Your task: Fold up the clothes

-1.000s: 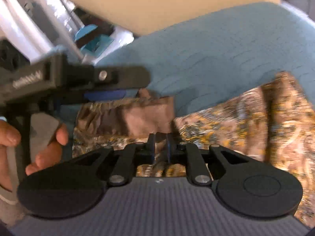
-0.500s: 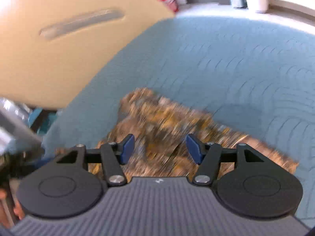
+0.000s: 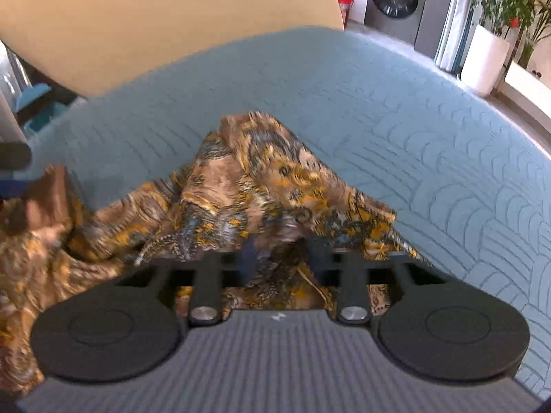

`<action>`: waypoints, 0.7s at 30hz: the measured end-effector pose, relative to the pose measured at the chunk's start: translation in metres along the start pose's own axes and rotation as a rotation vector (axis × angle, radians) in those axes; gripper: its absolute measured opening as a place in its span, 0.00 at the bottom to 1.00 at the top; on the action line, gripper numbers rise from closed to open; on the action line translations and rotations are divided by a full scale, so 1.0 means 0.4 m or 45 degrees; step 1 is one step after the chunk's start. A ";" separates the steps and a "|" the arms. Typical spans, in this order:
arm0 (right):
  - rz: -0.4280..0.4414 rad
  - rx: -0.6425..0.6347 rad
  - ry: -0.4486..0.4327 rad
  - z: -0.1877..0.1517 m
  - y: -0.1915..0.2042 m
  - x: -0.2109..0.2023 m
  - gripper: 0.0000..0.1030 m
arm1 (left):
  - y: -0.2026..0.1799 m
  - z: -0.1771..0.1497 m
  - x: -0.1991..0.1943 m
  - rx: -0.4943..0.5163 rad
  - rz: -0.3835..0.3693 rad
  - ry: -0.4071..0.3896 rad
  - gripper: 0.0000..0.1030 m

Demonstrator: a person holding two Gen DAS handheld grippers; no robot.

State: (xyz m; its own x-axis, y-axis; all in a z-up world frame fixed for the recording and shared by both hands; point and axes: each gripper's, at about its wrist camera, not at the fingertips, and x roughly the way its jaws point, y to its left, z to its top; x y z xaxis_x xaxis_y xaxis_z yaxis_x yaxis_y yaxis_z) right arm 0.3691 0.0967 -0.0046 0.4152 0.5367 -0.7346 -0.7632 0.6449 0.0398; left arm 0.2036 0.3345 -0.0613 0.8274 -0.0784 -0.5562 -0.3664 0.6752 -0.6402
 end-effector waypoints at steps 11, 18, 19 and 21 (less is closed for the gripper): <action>0.225 0.002 -0.075 0.068 0.133 -0.052 0.13 | -0.055 -0.004 -0.008 0.276 -0.134 0.197 0.98; -0.107 -0.020 0.018 0.052 0.094 -0.057 0.34 | -0.147 -0.085 0.027 0.654 -0.098 0.349 0.98; -0.104 0.010 0.040 0.044 0.079 -0.053 0.34 | -0.156 -0.096 0.034 0.698 -0.087 0.366 0.97; -0.105 0.061 0.071 0.027 0.053 -0.041 0.34 | -0.164 -0.107 0.045 0.741 -0.059 0.382 0.97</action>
State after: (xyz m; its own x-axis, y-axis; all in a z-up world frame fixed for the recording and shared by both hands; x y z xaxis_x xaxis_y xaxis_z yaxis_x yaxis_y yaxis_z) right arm 0.3513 0.1073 0.0156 0.4467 0.4504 -0.7731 -0.7026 0.7115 0.0086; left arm 0.2242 0.2573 -0.0519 0.6513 -0.2611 -0.7124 0.0267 0.9462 -0.3224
